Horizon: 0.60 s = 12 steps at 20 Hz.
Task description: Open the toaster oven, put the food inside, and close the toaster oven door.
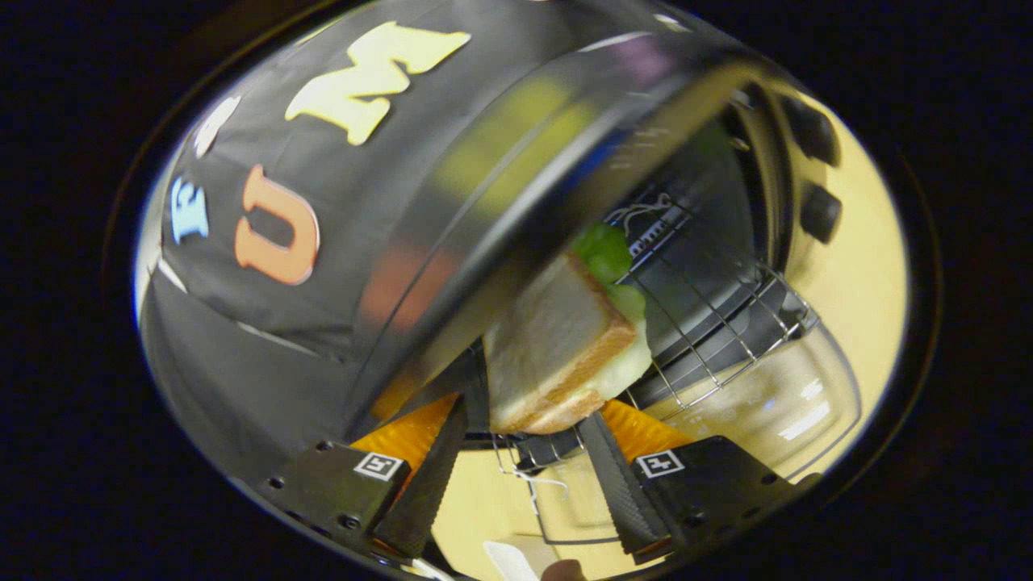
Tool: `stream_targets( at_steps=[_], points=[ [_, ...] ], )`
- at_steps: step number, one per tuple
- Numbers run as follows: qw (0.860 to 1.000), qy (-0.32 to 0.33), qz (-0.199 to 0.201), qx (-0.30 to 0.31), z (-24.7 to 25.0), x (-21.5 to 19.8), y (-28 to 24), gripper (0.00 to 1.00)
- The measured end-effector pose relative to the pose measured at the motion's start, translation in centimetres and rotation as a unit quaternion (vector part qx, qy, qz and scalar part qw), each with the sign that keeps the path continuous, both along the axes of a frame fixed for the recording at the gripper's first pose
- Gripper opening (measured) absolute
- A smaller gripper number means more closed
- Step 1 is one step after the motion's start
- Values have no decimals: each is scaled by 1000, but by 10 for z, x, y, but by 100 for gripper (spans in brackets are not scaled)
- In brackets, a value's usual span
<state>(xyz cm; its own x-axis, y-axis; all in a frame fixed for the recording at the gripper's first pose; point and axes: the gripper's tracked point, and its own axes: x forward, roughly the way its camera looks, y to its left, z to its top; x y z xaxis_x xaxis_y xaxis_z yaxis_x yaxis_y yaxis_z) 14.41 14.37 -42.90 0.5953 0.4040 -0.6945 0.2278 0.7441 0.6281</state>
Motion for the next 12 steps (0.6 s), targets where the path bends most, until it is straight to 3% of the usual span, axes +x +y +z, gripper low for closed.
stream_targets(
  at_steps=[6,12],
  points=[
    [994,32,56,-85,1,-32,-1,91],
    [976,-17,107,-190,28,-71,-19,91]
  ],
)
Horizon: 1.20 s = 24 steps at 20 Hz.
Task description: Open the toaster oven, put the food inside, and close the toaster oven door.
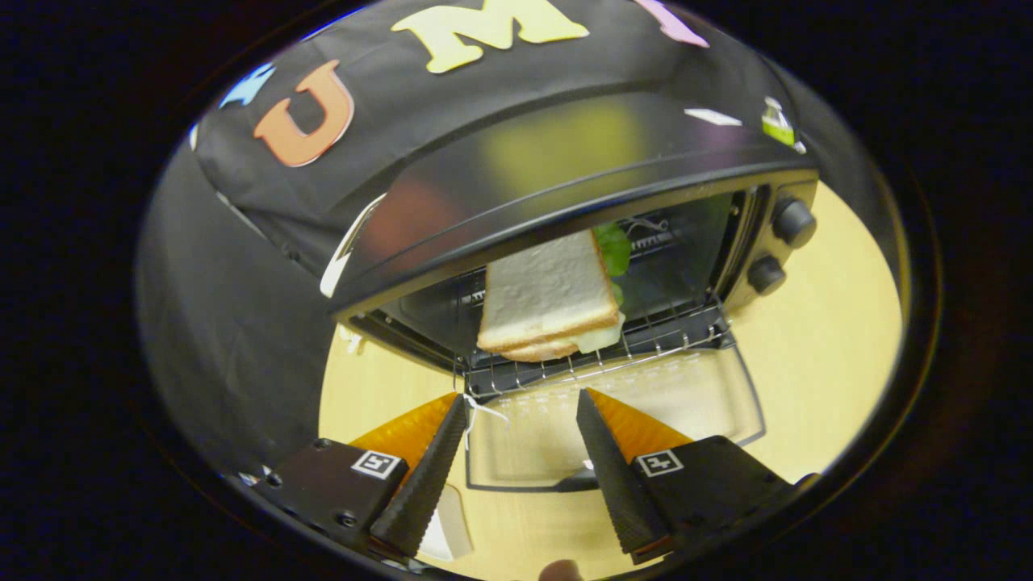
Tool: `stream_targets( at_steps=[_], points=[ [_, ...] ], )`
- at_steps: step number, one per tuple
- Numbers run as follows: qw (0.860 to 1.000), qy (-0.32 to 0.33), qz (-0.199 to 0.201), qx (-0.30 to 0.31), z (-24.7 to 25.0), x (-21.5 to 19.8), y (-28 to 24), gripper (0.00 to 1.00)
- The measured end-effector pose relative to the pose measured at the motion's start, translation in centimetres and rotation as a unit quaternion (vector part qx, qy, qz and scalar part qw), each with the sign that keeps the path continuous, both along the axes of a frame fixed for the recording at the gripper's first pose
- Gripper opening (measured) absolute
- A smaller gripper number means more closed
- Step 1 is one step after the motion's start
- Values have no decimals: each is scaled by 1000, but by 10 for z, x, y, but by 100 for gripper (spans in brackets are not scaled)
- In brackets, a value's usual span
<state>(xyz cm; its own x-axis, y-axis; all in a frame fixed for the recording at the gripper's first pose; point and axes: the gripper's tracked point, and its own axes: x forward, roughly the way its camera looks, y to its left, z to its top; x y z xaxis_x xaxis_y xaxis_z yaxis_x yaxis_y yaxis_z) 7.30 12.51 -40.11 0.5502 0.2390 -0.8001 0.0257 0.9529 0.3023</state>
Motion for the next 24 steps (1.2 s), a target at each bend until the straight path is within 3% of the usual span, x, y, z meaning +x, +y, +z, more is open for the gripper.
stream_targets(
  at_steps=[9,17,24],
  points=[
    [990,-86,51,-98,31,-76,-27,92],
    [991,-54,48,-114,-38,-114,-42,92],
    [991,-33,39,-127,-87,-105,-43,92]
  ],
)
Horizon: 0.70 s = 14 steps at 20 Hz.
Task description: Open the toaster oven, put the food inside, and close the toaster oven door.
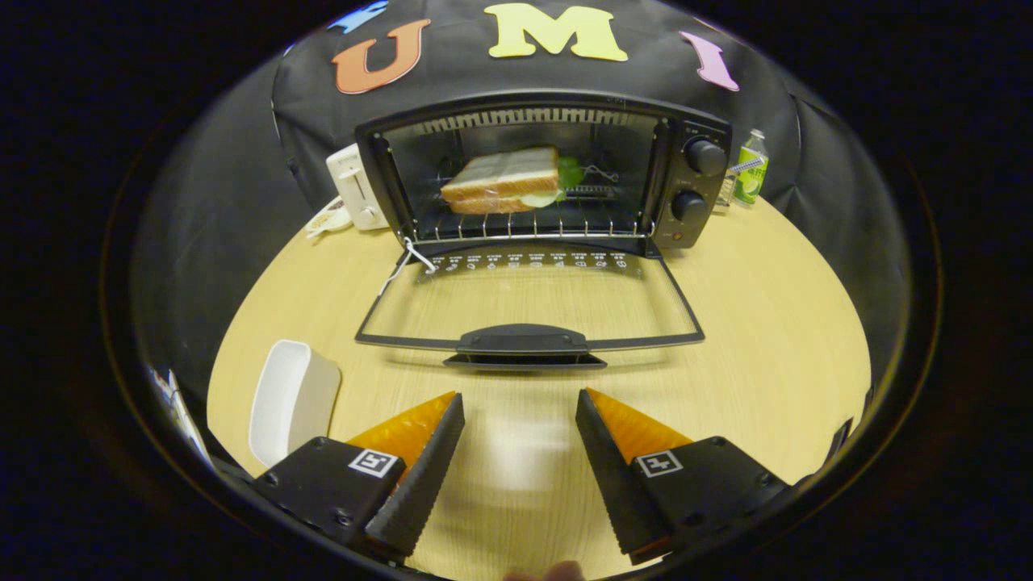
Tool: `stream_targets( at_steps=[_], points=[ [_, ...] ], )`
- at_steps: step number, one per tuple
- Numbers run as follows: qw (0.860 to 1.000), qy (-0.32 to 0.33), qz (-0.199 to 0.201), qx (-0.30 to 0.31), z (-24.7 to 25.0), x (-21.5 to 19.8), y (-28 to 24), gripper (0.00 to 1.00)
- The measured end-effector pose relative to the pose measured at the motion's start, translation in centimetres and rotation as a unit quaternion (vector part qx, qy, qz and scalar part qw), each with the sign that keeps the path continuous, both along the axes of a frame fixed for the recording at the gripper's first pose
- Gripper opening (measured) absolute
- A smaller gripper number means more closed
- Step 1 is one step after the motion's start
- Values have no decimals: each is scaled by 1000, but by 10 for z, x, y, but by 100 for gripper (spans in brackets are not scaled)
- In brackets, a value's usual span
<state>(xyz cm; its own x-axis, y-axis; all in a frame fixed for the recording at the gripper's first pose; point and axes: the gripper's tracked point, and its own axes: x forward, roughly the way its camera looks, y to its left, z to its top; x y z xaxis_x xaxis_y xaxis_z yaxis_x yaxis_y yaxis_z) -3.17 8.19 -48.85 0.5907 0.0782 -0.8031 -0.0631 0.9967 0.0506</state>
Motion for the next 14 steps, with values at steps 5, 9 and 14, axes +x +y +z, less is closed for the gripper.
stream_targets(
  at_steps=[5,9,14],
  points=[
    [1000,-3,-7,-21,-17,16,-2,92],
    [1000,-4,-18,-25,-18,18,-2,92],
    [999,19,-36,-24,-3,16,-1,92]
  ],
)
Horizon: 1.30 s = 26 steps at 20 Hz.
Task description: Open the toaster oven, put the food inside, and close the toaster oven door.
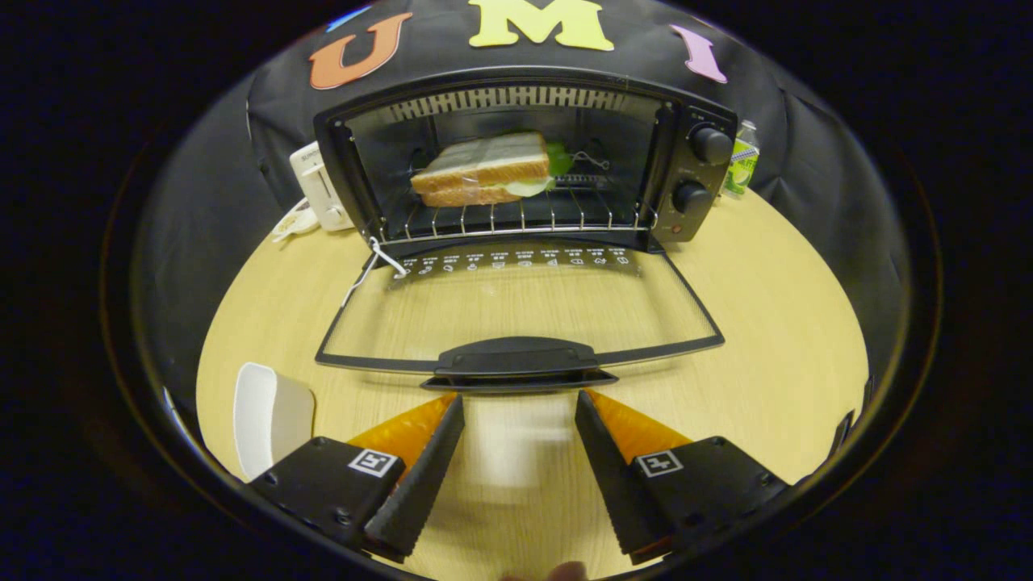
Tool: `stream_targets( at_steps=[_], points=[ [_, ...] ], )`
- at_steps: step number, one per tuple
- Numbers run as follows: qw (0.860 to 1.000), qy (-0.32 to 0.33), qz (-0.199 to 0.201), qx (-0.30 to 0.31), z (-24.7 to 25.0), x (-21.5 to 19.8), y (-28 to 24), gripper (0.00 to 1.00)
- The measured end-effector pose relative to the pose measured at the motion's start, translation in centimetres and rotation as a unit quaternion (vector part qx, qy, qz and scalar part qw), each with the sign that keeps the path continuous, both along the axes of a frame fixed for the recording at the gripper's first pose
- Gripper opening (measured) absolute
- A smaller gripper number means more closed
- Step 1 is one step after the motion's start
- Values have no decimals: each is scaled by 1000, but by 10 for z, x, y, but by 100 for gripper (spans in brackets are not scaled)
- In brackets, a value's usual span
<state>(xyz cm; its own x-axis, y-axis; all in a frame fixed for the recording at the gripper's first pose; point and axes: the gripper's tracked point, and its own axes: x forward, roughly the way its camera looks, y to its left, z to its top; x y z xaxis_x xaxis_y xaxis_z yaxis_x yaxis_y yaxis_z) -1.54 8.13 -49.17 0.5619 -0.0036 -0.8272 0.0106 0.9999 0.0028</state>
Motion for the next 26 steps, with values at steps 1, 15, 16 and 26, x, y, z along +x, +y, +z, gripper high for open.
stream_targets(
  at_steps=[1,15,16,26],
  points=[
    [1000,-3,0,0,6,0,1,92],
    [993,-114,15,-8,114,32,0,93],
    [992,-124,12,-3,123,36,-1,93],
    [957,-284,36,36,298,59,-1,92]
  ],
)
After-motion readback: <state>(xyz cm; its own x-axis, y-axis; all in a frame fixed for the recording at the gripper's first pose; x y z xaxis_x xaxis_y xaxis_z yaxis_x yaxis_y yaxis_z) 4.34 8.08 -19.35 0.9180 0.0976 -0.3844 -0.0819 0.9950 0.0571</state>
